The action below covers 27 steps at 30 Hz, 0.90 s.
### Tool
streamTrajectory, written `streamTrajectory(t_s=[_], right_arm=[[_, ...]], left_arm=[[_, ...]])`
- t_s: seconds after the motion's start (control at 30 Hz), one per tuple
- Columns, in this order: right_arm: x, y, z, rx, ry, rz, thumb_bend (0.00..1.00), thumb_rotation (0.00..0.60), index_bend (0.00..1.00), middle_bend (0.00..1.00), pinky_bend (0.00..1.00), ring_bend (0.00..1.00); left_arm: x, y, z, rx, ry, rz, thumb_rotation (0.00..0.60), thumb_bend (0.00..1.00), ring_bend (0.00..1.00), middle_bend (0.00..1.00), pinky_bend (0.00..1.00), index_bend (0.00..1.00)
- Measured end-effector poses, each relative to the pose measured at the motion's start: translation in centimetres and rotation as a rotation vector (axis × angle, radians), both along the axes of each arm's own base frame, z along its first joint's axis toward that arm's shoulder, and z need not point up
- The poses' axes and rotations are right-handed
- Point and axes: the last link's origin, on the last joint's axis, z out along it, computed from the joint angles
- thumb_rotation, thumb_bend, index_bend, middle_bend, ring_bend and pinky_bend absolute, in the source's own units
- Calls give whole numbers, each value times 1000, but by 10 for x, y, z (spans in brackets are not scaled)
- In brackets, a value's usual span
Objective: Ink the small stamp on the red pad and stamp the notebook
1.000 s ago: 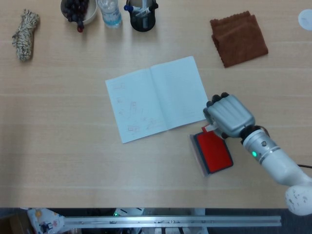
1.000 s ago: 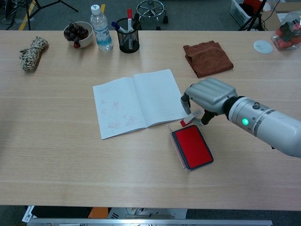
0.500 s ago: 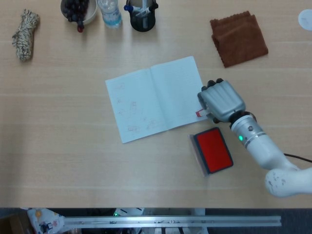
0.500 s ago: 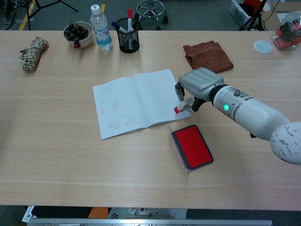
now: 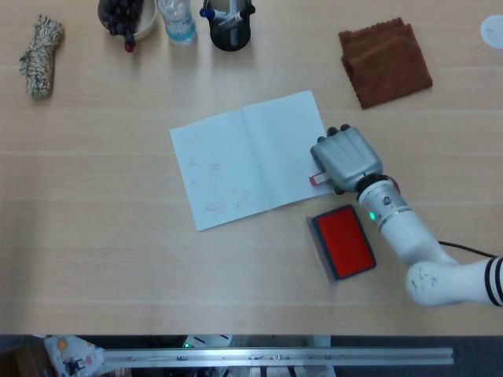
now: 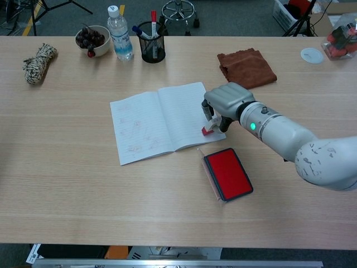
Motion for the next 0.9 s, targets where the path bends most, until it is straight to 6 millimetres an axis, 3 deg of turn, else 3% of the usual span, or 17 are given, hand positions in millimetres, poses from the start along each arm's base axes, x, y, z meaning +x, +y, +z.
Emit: streamTrajectory(t_s=[0.33,0.9], right_arm=[[7,-7,-13,4,35,-18,340,600,655,444,295,267],[5,-12,-16,-10,38,-35,340,600,657,447,295,268]], left_arm=[[0,0,0,-1,-3,2,600,265,130,106,67,128],[1,0,1,2,-3,2,600,265,130,99,67,117]])
